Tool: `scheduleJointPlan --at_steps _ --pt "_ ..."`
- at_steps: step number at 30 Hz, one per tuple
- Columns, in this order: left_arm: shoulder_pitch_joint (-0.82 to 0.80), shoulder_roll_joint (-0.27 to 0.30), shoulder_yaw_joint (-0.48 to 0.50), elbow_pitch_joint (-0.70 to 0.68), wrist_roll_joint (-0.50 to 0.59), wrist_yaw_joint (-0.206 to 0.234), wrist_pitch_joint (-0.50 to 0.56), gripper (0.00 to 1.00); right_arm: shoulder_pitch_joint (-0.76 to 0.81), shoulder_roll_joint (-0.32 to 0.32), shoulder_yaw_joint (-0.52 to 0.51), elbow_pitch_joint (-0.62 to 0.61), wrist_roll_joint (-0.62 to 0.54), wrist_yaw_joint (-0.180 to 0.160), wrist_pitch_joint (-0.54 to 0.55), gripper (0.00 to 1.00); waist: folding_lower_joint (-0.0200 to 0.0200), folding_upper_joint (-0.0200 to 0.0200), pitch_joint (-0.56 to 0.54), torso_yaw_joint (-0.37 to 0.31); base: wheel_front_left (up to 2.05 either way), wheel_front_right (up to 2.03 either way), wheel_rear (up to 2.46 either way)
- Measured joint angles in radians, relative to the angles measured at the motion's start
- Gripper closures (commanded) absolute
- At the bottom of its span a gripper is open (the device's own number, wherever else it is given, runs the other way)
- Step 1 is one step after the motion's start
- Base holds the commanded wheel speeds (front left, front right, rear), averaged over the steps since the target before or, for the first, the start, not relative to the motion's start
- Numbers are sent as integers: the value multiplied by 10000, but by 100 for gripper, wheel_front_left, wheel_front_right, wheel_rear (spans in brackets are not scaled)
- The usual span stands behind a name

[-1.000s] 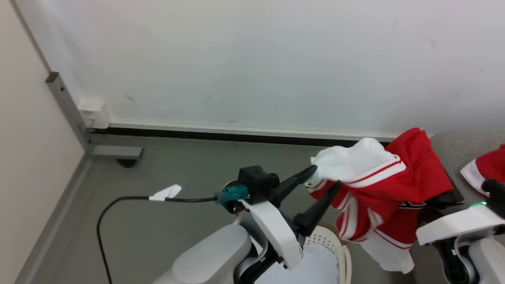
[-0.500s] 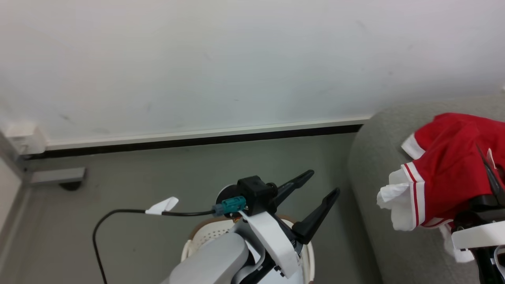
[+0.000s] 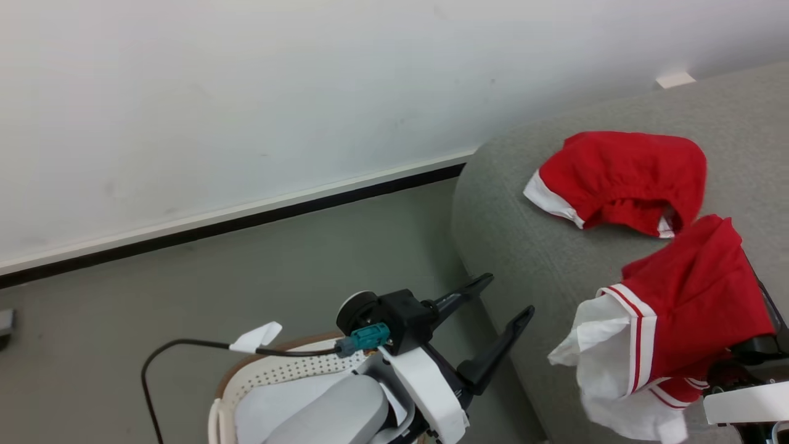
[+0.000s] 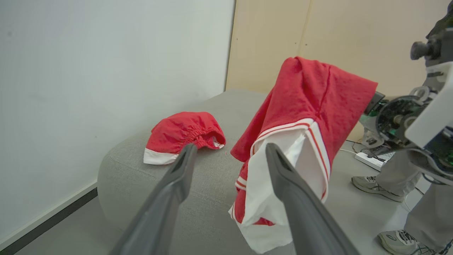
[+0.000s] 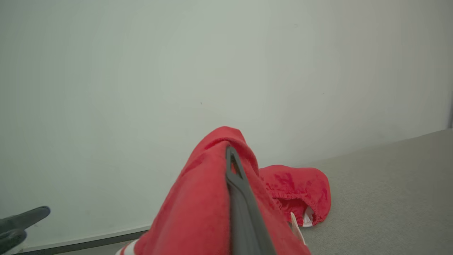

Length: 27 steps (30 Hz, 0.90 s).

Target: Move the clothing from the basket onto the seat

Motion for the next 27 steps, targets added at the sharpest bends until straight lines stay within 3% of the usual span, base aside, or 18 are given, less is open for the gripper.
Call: scheduleJointPlan --at_steps 5,15,27 --pt "23 -10 -33 42 58 0 0 0 79 69 -128 -209 -54 0 130 100 0 0 105 -349 0 0 0" --pt "-1 31 -130 81 123 0 0 0 -289 -52 -623 -420 -130 0 303 100 0 0 417 -344 0 0 0" --pt "-773 717 -355 23 123 0 2 0 -2472 -1252 -1873 337 196 2 550 100 1 0 1871 98 0 0 0"
